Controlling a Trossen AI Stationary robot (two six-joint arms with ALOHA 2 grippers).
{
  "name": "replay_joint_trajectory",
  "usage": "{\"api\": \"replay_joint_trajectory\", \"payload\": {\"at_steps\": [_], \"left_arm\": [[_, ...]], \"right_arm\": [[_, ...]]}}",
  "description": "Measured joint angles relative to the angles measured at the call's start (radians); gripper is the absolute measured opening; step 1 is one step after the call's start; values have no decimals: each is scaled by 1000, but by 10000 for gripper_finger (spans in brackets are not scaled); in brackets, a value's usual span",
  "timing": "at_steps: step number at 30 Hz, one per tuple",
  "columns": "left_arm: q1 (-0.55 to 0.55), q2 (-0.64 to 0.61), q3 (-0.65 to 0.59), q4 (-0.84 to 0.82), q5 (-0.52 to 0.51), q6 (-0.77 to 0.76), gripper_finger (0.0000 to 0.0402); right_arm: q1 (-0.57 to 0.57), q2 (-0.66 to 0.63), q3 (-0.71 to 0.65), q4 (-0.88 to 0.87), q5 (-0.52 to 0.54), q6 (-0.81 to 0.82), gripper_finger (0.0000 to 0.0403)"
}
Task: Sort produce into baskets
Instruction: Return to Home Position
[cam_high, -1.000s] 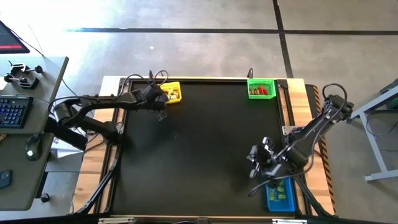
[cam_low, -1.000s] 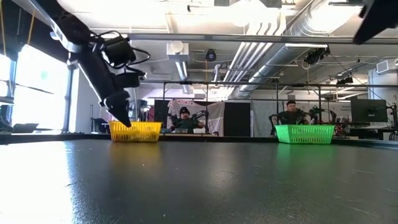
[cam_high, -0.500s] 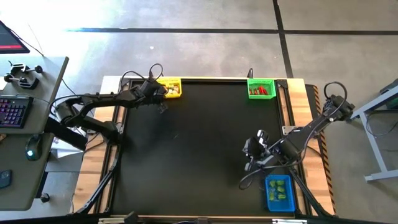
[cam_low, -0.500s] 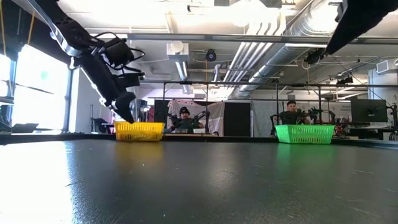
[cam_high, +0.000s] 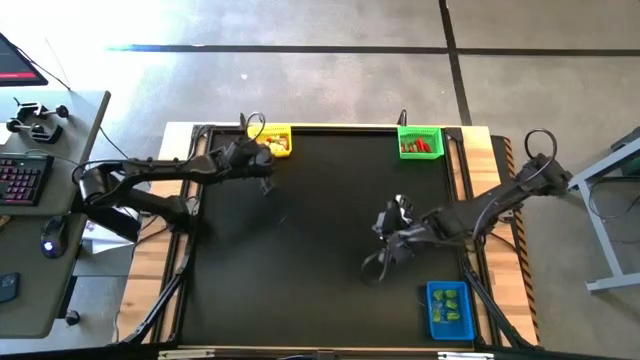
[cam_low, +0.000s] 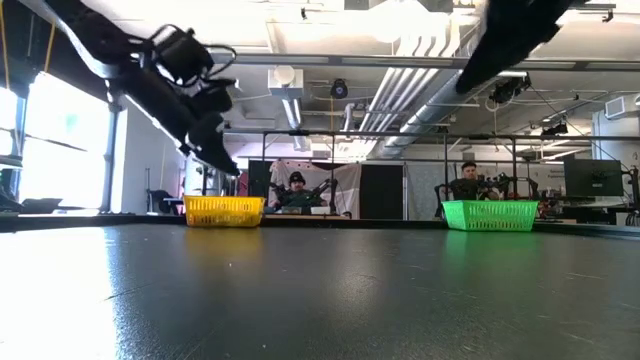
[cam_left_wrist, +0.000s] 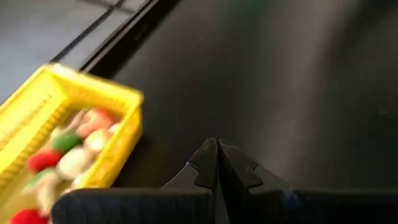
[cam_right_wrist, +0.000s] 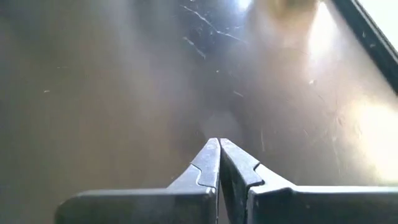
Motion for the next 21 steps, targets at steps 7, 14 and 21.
{"api": "replay_joint_trajectory", "payload": {"at_steps": [7, 14, 21], "left_arm": [[-105, -78, -120, 275, 42, -13, 0], [-164, -166, -213, 500, 125, -43, 0], [-191, -313, -285, 525, 124, -50, 0]], "right_arm": [[-149, 0, -128, 286, -101, -202, 0], [-301, 0, -255, 637, -235, -400, 0], [-439, 0, -365, 932, -343, -509, 0]]}}
